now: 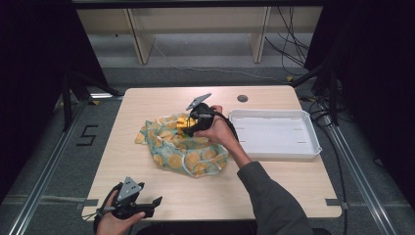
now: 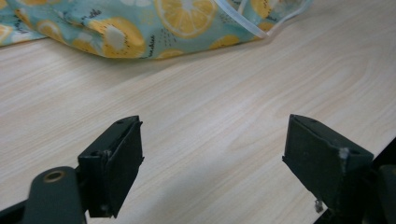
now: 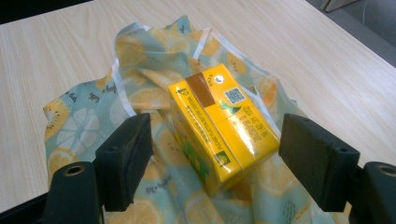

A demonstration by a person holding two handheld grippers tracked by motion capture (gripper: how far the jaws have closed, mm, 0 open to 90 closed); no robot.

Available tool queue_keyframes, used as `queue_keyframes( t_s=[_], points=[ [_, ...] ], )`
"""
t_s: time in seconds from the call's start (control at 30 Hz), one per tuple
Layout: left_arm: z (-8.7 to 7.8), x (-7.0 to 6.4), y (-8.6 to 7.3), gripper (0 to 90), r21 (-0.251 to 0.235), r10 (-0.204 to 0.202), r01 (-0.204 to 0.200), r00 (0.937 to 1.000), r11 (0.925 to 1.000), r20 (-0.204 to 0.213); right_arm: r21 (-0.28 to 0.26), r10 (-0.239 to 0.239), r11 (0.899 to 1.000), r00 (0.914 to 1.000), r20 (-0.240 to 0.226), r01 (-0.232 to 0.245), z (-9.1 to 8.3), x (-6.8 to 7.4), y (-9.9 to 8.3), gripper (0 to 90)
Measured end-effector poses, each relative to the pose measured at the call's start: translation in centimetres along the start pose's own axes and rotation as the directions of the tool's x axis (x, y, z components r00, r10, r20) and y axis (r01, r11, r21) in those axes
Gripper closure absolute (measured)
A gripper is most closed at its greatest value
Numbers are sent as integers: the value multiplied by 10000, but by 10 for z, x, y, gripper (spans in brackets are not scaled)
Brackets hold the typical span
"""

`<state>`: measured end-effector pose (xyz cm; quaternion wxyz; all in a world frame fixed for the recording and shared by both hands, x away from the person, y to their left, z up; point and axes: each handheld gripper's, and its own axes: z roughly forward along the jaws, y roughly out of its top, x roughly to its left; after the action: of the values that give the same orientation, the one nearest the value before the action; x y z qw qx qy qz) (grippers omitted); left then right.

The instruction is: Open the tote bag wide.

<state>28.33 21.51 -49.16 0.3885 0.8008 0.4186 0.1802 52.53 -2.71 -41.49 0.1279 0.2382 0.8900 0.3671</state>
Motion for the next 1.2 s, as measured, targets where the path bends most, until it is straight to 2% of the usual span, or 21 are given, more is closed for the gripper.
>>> queue_keyframes(
  t_s=[0.13, 0.17, 0.2, 0.23, 0.27, 0.3, 0.33, 0.43, 0.47, 0.57, 0.6, 0.63, 0.73, 0.83, 0.87, 0.93, 1.0, 1.03, 1.2],
  points=[
    [0, 1, 0, 191, 237, 310, -313, 9995, 9992, 113, 112, -137, 9998, 9997, 187, 135, 5, -1, 1, 255],
    [0, 1, 0, 191, 239, 320, -323, 9994, 9992, 108, 84, -219, 9997, 9997, 109, 219, 6, -3, 2, 261],
    [2, 0, 0, 191, 49, 118, -118, 9999, 9999, 81, 182, -262, 9995, 9997, -7, 262, 7, -4, 2, 267],
    [1, 2, -1, 191, 96, 213, -214, 9997, 9997, 87, 225, -89, 9997, 10000, 24, 88, 8, -5, 3, 266],
    [2, 2, -2, 191, 34, 11, -11, 9999, 10000, 100, 242, -209, 9995, 9998, 21, 209, 11, -8, 4, 268],
    [0, 4, -1, 191, 236, 293, -294, 9996, 9993, 56, 242, -209, 9995, 9998, 21, 209, 11, -8, 4, 268],
    [1, 3, -1, 191, 131, 143, -144, 9999, 9998, 52, 154, -197, 9997, 9998, 15, 196, 13, -8, 4, 270],
    [1, 3, -1, 192, 189, 159, -160, 9999, 9997, 60, 418, -98, 9991, 9999, -58, 100, 18, -8, 4, 275],
    [1, 3, -1, 192, 193, 151, -152, 9999, 9997, 68, 337, -316, 9989, 9995, -60, 318, 20, -10, 4, 275],
    [1, 4, -1, 192, 63, 136, -136, 9999, 9999, 66, 451, -314, 9985, 9994, -132, 320, 23, -11, 3, 285],
    [1, 3, -2, 192, 58, -48, 48, 10000, 10000, 70, 492, -242, 9985, 9996, -139, 249, 24, -11, 3, 288],
    [2, 4, -1, 192, 4, -35, 35, 10000, 10000, 15, 452, -281, 9986, 9995, -146, 287, 26, -10, 3, 289],
    [-1, 6, -1, 192, 235, 253, -251, 9997, 9994, -55, 524, -378, 9979, 9990, -253, 391, 28, -10, 4, 307],
    [-1, 5, -1, 192, 195, 138, -136, 9998, 9997, -107, 591, -505, 9969, 9984, -235, 518, 28, -8, 4, 323],
    [2, 4, -2, 192, -56, -220, 220, 9997, 9997, -50, 555, -576, 9967, 9981, -212, 587, 29, -8, 4, 325],
    [1, 6, -1, 192, -40, 4, -4, 10000, 10000, -67, 671, -623, 9957, 9980, -138, 631, 28, -7, 4, 331],
    [1, 5, -2, 192, -23, -76, 76, 9999, 10000, -75, 703, -708, 9950, 9974, -144, 716, 28, -7, 4, 340],
    [0, 7, -1, 192, 162, 165, -165, 9999, 9997, -40, 730, -720, 9947, 9973, -126, 728, 27, -6, 4, 345],
    [0, 7, -2, 192, 162, 108, -107, 9999, 9998, -69, 681, -737, 9949, 9971, -181, 748, 28, -7, 4, 345]
  ],
)
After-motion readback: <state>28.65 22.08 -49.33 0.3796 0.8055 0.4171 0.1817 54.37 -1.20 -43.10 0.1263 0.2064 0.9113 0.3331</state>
